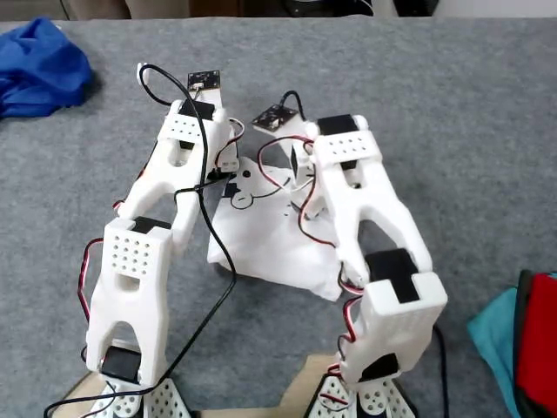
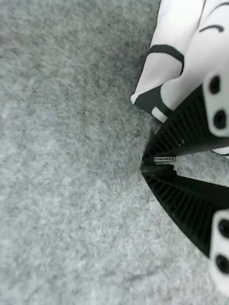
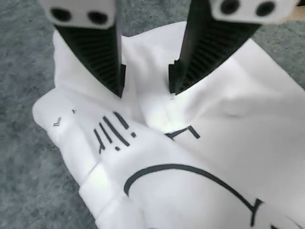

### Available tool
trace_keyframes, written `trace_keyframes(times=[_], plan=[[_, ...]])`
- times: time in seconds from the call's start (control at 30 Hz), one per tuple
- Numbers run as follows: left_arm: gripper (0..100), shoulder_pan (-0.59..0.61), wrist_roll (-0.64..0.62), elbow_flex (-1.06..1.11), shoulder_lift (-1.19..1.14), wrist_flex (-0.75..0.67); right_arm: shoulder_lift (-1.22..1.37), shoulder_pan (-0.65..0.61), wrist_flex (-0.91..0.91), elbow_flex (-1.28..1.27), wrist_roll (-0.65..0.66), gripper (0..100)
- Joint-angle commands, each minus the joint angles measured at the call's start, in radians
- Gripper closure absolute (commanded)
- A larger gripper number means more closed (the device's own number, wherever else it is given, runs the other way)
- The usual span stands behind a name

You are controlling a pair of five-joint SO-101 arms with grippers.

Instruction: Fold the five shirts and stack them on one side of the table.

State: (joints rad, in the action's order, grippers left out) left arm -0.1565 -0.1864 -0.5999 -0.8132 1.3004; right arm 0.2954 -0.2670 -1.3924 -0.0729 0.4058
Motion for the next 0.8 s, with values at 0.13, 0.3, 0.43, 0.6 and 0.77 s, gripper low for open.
trace_keyframes(times=[0.13, 0.3, 0.43, 0.6, 0.77], plan=[[97, 0.041, 0.003, -0.041, 0.008, -0.012, 0.044, -0.025, 0.054, 0.053, -0.035, 82.0], [97, 0.041, 0.003, -0.041, 0.008, -0.026, 0.042, -0.008, 0.052, 0.054, -0.035, 96.1], [97, 0.041, 0.003, -0.041, 0.008, -0.026, 0.042, 0.022, 0.046, 0.054, -0.034, 98.3], [97, 0.041, 0.003, -0.041, 0.008, -0.026, 0.041, 0.053, 0.043, 0.054, -0.029, 99.3], [97, 0.04, 0.003, -0.041, 0.008, -0.026, -0.048, 0.059, 0.008, 0.054, -0.028, 99.3]])
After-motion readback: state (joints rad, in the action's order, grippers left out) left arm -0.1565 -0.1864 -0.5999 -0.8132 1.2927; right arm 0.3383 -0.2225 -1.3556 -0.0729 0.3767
